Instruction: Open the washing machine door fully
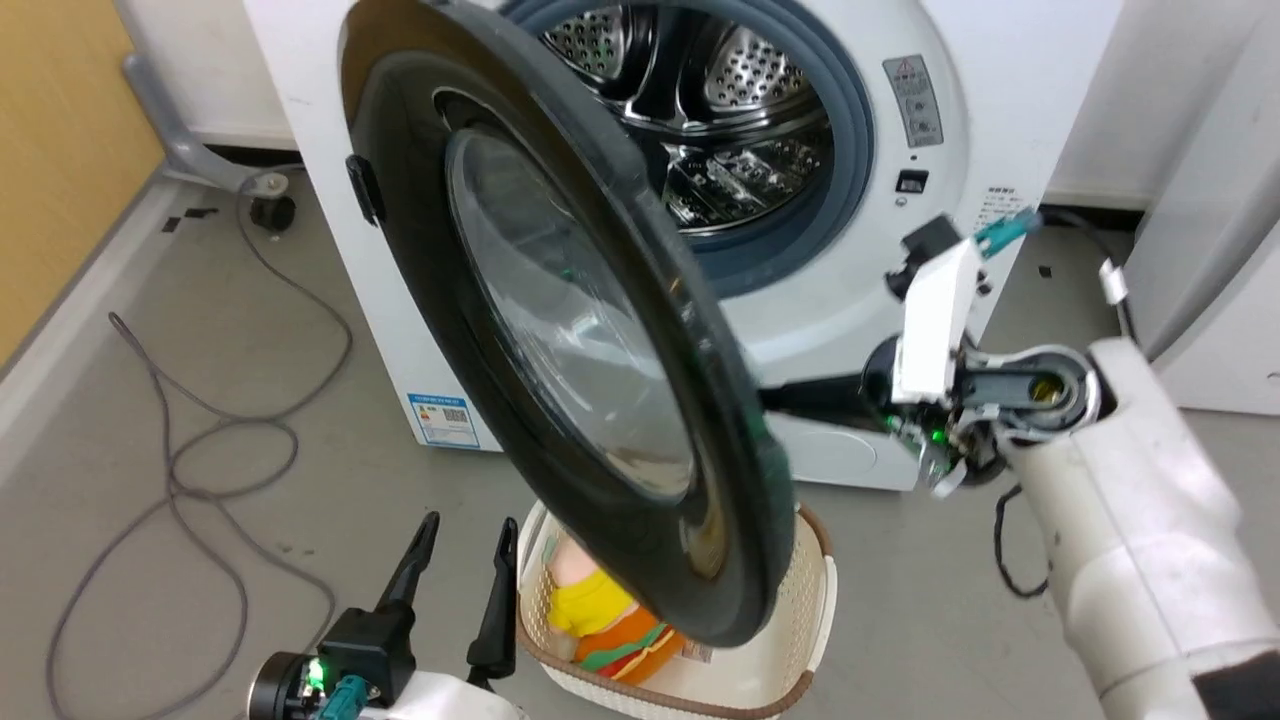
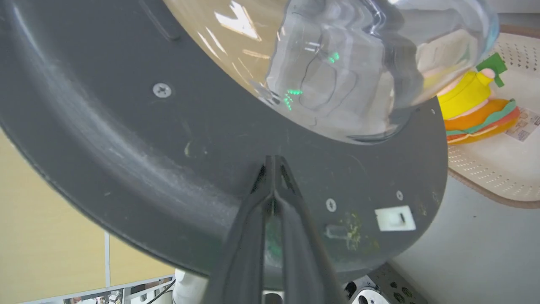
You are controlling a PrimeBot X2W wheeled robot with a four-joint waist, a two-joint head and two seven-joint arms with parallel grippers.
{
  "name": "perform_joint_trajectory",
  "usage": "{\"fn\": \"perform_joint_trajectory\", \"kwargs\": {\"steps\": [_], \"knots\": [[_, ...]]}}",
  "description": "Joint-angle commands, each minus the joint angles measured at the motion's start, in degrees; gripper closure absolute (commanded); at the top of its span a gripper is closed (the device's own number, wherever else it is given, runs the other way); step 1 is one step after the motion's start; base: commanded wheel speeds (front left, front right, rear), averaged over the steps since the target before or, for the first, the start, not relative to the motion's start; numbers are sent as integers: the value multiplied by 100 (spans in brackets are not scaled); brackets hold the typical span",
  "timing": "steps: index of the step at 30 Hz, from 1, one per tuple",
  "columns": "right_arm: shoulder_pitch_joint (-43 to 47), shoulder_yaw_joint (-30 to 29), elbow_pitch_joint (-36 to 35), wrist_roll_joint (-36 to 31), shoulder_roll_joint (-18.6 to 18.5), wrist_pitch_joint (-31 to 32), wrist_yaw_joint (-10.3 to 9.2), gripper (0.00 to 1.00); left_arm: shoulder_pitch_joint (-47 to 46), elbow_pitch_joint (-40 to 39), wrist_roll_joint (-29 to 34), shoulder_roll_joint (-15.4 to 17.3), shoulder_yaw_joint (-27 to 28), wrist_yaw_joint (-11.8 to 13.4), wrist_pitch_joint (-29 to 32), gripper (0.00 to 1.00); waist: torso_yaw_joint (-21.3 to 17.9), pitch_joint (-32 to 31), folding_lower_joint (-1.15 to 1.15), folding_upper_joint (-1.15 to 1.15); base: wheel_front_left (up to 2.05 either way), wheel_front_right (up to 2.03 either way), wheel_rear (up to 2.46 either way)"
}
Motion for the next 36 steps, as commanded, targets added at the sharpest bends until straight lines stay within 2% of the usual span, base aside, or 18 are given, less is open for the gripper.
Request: {"fn": "perform_joint_trajectory", "kwargs": {"steps": [1, 7, 18, 22, 23, 25, 36], "knots": [[218, 72, -122, 118, 44, 44, -3, 100, 72, 37, 19, 26, -22, -5, -30, 0, 25, -46, 1, 0, 0, 0, 0], [581, 656, -509, 712, 48, 67, -3, 100, 101, 152, -23, 23, -55, 6, -30, 0, 58, -125, 1, 0, 0, 0, 0], [866, 1565, -917, 1351, 49, -421, -3, 100, 124, 228, -58, 17, -69, 70, -30, 0, 90, -219, 1, 0, 0, 0, 0], [945, 1660, -1157, 1361, 49, -1000, -3, 100, 155, 216, -73, 16, -57, 107, -30, 0, 39, -239, 1, 0, 0, 0, 0], [985, 1643, -1246, 1288, 49, -1263, -3, 88, 163, 208, -79, 15, -46, 117, -30, 0, 10, -241, 1, 0, 0, 0, 0], [1154, 1574, -1464, 1192, 50, -1734, -3, 0, 173, 198, -89, 15, -29, 132, -30, 0, -40, -245, 1, 0, 0, 0, 0], [2826, 755, -2205, 518, -358, -4294, -3, 0, 248, 175, -121, 39, 192, 224, -30, 0, -356, -321, 1, 0, 0, 0, 0]]}}
